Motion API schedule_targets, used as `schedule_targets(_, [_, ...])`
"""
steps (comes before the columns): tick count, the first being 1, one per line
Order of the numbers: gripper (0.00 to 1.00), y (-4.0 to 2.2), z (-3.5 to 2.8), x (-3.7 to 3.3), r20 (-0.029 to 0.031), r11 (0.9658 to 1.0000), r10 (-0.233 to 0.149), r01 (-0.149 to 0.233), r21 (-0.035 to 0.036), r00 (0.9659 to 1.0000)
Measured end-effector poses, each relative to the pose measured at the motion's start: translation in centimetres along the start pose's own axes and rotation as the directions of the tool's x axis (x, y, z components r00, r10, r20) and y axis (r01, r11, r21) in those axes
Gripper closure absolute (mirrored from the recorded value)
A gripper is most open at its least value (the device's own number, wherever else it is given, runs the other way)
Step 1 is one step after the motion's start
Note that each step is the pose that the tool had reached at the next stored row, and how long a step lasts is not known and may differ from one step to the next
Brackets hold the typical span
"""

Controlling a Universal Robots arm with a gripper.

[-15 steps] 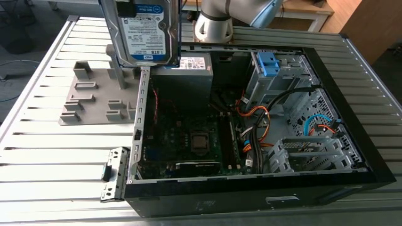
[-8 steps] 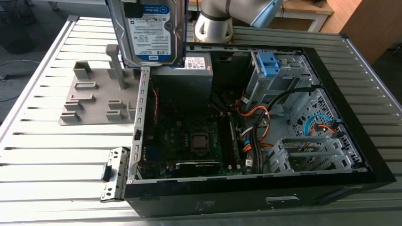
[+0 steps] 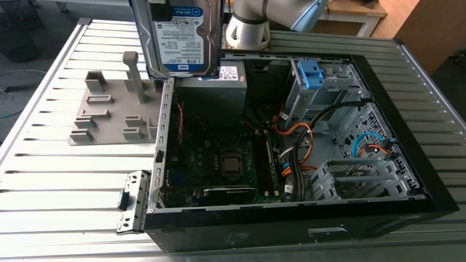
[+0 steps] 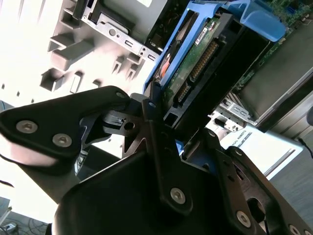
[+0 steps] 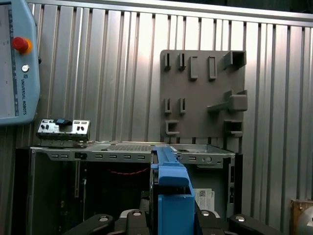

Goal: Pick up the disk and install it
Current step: 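Pick up the disk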

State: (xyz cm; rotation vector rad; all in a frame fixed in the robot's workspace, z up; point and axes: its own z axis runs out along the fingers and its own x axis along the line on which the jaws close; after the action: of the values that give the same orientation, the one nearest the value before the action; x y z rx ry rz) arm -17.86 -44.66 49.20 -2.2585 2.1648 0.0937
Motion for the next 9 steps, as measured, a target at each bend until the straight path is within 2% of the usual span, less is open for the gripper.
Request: schedule_targets(9, [0.64,-0.88,-0.02,0.05,0.0000,1.0000,0.000,0.000,-0.0002,1.0000])
